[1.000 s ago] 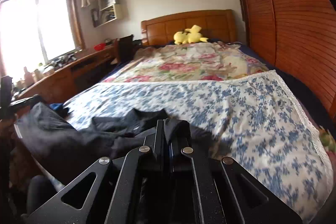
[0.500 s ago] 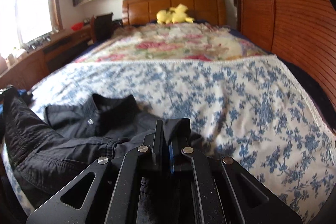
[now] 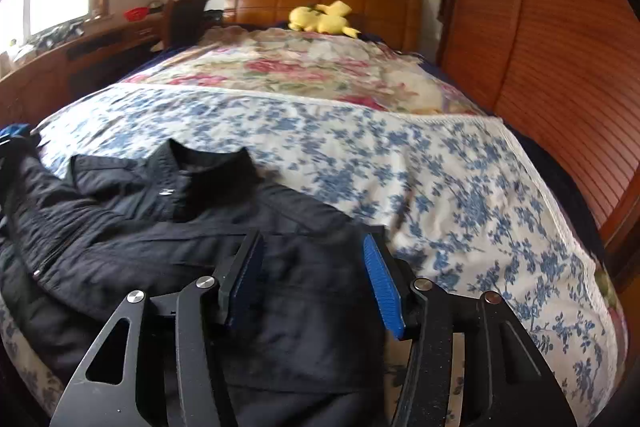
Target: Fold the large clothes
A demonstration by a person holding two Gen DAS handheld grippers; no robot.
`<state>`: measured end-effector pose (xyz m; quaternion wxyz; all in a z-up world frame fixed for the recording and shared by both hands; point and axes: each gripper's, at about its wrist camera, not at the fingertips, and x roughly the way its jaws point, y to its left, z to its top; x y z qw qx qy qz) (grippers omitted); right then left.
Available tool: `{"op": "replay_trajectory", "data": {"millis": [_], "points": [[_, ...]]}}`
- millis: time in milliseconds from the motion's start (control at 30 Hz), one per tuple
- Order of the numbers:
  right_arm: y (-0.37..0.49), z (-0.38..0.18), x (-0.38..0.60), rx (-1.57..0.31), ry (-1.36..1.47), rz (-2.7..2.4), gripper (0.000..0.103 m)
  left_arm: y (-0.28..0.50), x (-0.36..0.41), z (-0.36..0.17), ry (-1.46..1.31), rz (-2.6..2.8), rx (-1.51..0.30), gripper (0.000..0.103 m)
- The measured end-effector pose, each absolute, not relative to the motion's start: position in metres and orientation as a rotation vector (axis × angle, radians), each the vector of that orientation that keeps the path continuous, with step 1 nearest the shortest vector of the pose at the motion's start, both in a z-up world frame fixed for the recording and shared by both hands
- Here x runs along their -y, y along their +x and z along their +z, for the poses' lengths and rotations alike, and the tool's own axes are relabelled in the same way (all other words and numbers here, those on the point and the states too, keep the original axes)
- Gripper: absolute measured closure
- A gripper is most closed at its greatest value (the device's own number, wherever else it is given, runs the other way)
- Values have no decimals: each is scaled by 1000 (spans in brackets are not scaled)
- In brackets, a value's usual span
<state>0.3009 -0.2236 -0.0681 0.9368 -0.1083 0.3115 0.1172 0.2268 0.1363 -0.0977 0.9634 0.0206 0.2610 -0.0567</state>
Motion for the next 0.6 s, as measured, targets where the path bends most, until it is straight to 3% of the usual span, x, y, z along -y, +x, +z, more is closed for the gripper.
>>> {"op": "replay_trajectory", "data": {"millis": [433,600], "points": [[280,-83,106,-671,-280,497,46,194,-144,-95,16,-134,-525,70],[270,-95,70,-685,-307,566,44,181,-146,-101,1,-130,-540,62]]}}
